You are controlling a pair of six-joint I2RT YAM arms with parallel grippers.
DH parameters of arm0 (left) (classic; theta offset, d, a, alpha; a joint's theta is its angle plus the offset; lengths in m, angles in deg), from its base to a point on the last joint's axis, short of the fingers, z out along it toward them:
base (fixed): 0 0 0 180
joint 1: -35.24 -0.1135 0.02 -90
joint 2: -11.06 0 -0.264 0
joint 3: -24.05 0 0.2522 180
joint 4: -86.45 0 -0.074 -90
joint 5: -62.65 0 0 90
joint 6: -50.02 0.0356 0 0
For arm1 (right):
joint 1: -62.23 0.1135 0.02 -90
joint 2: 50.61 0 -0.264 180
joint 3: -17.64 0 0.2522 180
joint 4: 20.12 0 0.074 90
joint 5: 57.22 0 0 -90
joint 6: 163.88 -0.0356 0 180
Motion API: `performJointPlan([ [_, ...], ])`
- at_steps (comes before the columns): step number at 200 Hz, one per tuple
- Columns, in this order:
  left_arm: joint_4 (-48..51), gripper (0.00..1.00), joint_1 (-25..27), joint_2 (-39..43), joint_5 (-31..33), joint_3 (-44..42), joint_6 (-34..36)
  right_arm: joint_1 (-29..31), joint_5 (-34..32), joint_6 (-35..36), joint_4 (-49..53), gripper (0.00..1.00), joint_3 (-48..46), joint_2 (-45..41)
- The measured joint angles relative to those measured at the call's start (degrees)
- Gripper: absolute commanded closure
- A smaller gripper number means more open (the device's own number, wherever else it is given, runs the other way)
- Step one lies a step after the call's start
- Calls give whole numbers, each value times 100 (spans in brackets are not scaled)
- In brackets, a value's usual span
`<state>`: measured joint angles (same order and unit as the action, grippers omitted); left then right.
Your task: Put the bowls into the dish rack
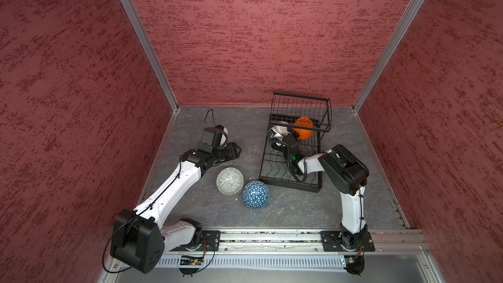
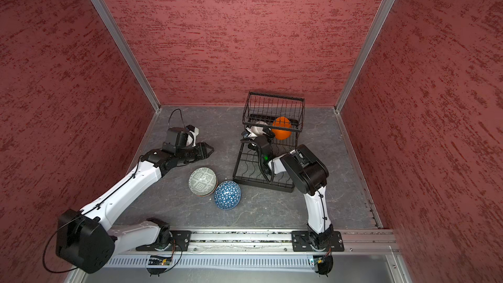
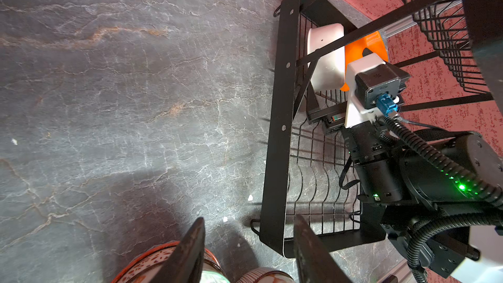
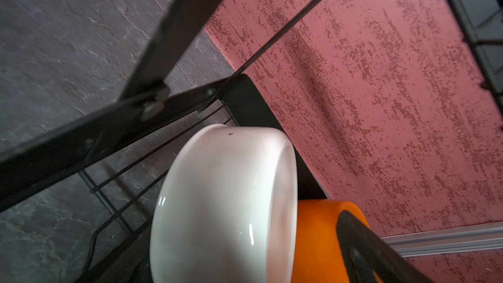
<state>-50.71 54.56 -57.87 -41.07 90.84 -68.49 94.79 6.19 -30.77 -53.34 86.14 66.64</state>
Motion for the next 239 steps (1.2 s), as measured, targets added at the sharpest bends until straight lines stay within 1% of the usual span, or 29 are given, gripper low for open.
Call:
performJointPlan([
  [92,2,48,-72,42,-39,-72,7,0,192,-105,295,1,28,-26],
  [146,-4,48,-101,42,-83,-85,7,0,352,-284,704,1,39,-155],
  [239,-52,48,-109,44,-131,-168,7,0,350,-457,772,1,39,-175],
])
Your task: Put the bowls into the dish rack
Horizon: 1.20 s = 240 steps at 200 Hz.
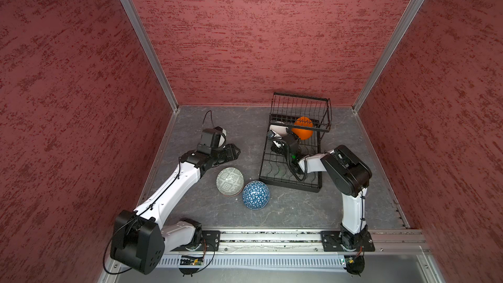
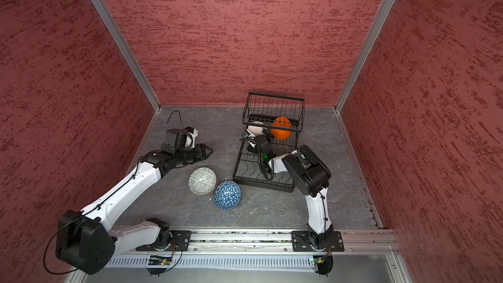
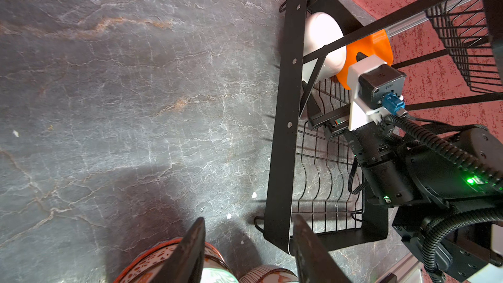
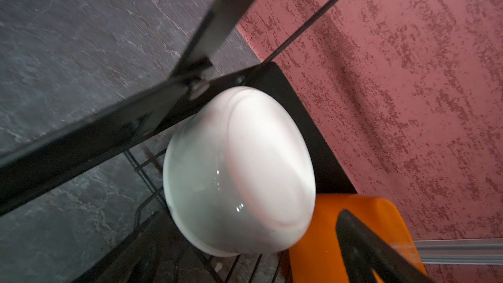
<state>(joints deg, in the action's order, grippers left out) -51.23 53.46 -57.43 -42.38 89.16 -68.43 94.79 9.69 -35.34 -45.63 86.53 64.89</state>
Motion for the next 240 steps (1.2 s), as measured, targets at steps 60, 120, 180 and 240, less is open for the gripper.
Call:
performJointPlan([
  [60,-7,48,-7,0,-15,0,0,0,-76,-20,-28,2,-26,-13],
  [120,-24,47,-22,0,-15,0,0,0,-72,-68,-24,2,-317,-487],
  [180,-35,45,-22,15,-13,-4,0,33,-44,-422,363,4,-444,-970],
  [240,-35,44,-31,136,-13,-4,0,133,160,-1161,1233,7,-511,-1471],
])
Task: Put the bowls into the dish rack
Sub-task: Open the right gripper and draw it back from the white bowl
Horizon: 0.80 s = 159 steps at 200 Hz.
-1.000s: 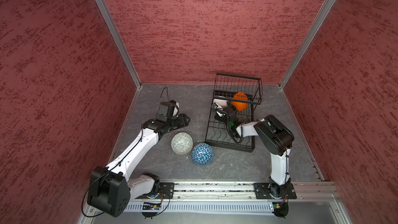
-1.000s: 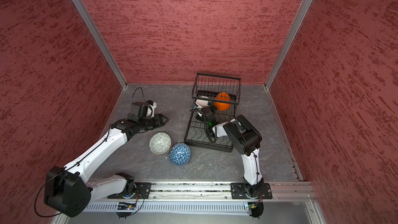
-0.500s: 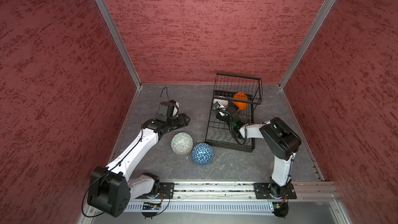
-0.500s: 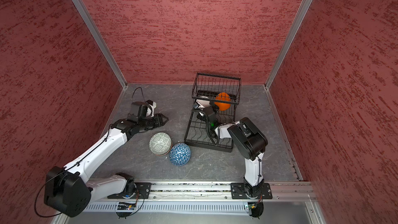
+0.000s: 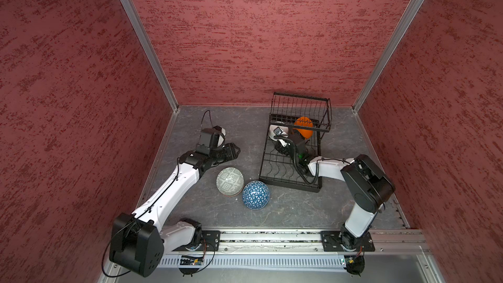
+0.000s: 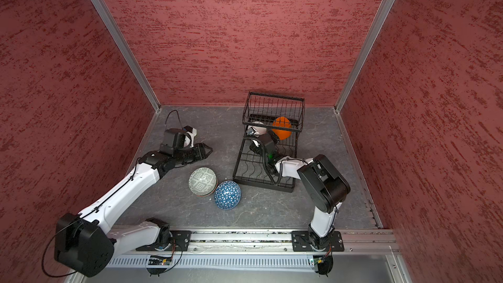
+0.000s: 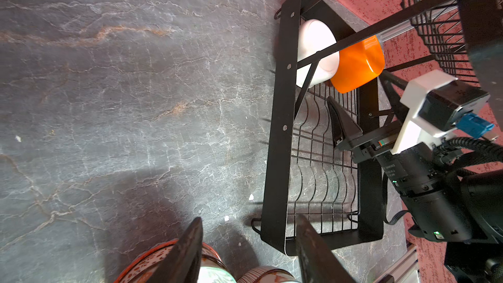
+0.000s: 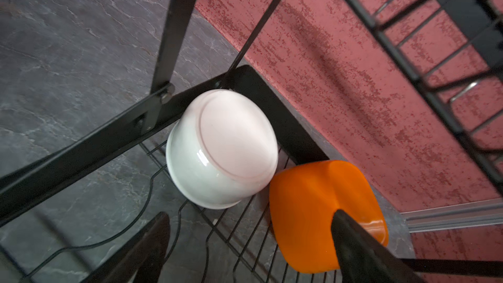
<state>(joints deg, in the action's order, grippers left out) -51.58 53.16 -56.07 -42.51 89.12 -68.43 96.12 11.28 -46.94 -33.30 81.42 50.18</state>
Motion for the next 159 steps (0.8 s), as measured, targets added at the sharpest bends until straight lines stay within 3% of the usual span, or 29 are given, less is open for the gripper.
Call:
performJointPlan([
  [107,138,43,-33,245,70,0,-26,109,719,-1744,1609,9,-258,-1008],
  [159,365,42,-55,247,118,-15,-81,109,1366,-2710,2435,9,-258,-1471],
])
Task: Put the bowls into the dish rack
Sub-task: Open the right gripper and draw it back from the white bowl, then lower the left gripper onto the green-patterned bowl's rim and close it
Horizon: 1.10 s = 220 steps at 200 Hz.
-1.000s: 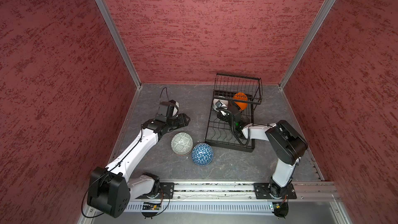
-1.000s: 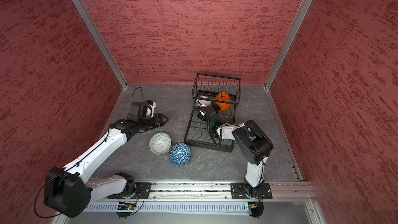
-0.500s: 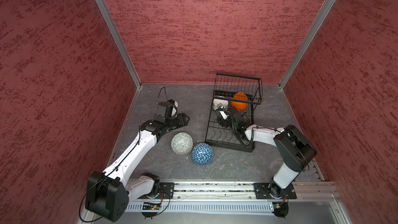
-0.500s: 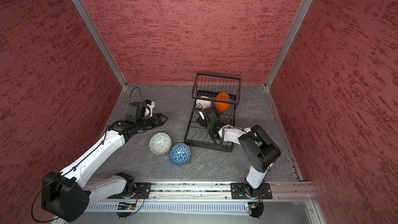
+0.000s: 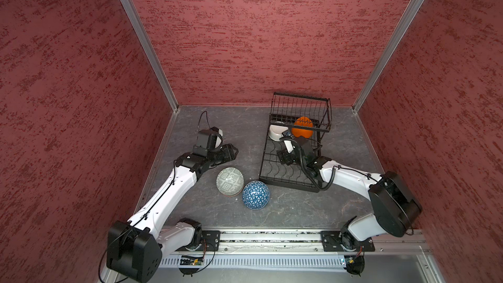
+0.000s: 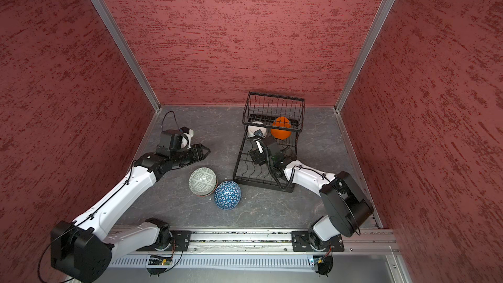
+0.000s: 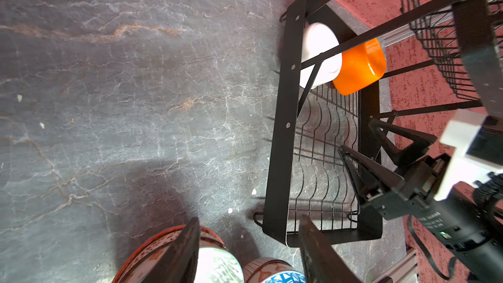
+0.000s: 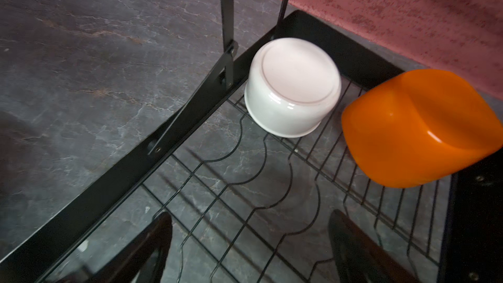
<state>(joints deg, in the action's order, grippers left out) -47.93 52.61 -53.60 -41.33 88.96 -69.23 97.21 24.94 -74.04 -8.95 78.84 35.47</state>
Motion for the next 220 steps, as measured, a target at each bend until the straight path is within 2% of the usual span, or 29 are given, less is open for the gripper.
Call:
performJointPlan([
  [61,452,38,59,0,256,7,-4,2,608,-1499,1305,9,326,-466],
  [101,734,38,337,0,468,96,-2,2,684,-2177,2127,9,680,-754],
  [144,1154,38,654,0,905,247,-7,2,776,-2540,2660,9,758,-804],
  [220,1790,45,837,195,1626,262,-50,2,903,-2645,2704,9,743,-946],
])
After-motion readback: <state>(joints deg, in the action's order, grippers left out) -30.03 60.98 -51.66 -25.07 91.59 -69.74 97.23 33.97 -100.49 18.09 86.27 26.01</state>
